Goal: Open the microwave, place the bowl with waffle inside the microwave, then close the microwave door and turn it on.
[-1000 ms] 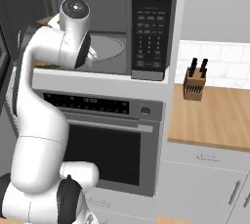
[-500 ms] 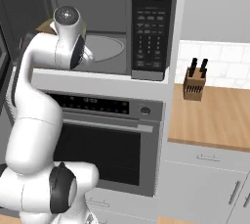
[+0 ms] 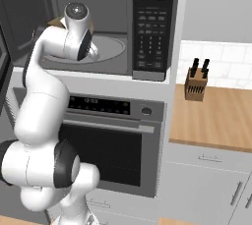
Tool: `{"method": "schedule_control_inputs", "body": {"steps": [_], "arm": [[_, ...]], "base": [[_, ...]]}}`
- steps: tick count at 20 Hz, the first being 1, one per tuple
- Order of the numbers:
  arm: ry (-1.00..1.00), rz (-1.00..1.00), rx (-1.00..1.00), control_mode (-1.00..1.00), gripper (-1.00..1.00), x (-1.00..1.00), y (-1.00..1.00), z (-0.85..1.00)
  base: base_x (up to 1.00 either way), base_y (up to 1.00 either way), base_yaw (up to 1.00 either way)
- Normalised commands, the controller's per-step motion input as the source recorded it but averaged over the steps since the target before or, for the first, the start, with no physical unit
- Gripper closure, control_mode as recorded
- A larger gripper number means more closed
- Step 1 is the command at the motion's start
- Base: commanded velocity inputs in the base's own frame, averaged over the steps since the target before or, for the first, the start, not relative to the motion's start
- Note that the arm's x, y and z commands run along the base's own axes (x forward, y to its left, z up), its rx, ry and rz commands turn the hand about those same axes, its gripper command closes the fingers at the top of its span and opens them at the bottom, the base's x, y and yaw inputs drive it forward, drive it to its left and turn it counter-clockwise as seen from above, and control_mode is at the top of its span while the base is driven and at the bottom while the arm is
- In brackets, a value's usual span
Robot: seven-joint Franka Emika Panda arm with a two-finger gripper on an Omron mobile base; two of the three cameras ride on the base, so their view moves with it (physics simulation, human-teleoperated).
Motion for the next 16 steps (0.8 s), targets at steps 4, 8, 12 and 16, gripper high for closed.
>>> {"method": "schedule_control_inputs", "body": {"steps": [4,8,12,16], "arm": [[0.05,0.0,0.09,-1.0,1.0,0.49,0.0,0.0],[0.04,0.0,0.08,-1.0,1.0,0.49,0.0,0.0],[0.04,0.0,0.05,-1.0,-1.0,0.5,0.0,0.0],[0.02,0.0,0.01,-1.0,-1.0,0.43,0.0,0.0]], "base": [[0.0,0.0,0.0],[0.0,0.0,0.0],[0.0,0.0,0.0],[0.0,0.0,0.0]]}}
